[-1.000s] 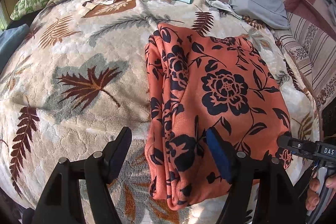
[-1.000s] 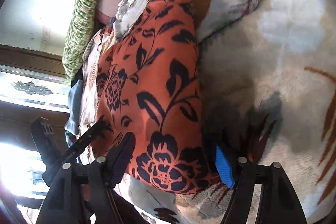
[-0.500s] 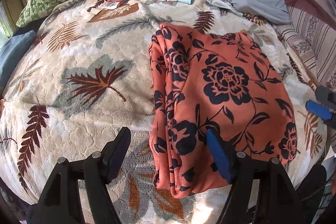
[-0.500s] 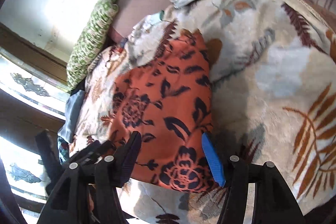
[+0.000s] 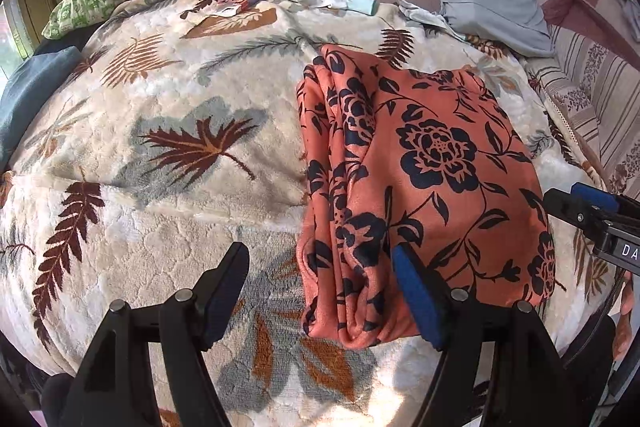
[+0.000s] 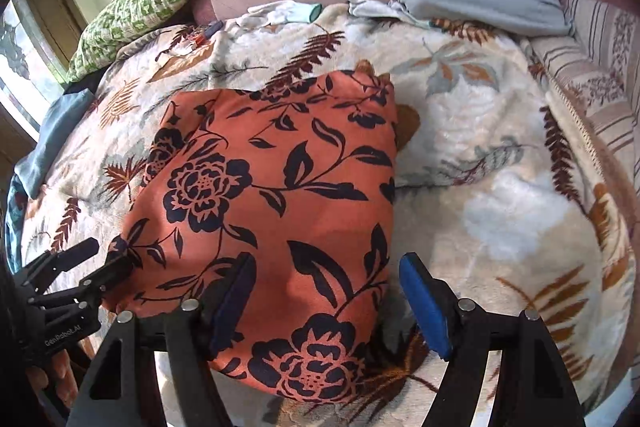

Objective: Fold small clothes

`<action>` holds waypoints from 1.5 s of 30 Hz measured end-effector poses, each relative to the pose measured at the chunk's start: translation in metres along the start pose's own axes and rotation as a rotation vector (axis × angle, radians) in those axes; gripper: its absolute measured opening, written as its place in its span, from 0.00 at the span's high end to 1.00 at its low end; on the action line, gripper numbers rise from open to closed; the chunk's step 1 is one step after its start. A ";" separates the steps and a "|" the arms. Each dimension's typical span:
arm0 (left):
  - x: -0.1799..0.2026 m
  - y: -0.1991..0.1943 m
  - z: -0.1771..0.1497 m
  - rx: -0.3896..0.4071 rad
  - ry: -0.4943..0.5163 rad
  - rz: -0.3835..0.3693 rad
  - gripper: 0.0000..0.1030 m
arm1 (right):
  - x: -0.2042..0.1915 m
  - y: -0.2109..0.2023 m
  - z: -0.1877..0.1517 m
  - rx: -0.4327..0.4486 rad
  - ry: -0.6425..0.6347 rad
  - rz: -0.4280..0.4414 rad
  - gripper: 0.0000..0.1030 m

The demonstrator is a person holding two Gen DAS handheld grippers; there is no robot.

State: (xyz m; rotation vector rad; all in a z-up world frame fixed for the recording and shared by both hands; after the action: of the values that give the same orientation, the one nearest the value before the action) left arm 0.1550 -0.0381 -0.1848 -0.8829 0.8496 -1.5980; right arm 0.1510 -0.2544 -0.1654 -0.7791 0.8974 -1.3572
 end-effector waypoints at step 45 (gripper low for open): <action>0.047 -0.117 0.006 0.201 0.004 0.127 0.02 | 0.022 -0.128 -0.040 0.189 -0.013 -0.155 0.01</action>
State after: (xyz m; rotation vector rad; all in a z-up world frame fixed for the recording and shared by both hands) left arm 0.1002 -0.0646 -0.0742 -0.6703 0.7190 -1.5440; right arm 0.0559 -0.2837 -0.0725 -0.7215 0.6979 -1.5464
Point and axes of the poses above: each gripper's, at about its wrist camera, not at the fingertips, and y roughly the way its jaws point, x to its right, z to its top, the point moved 9 cm from there along y, roughly the way its jaws point
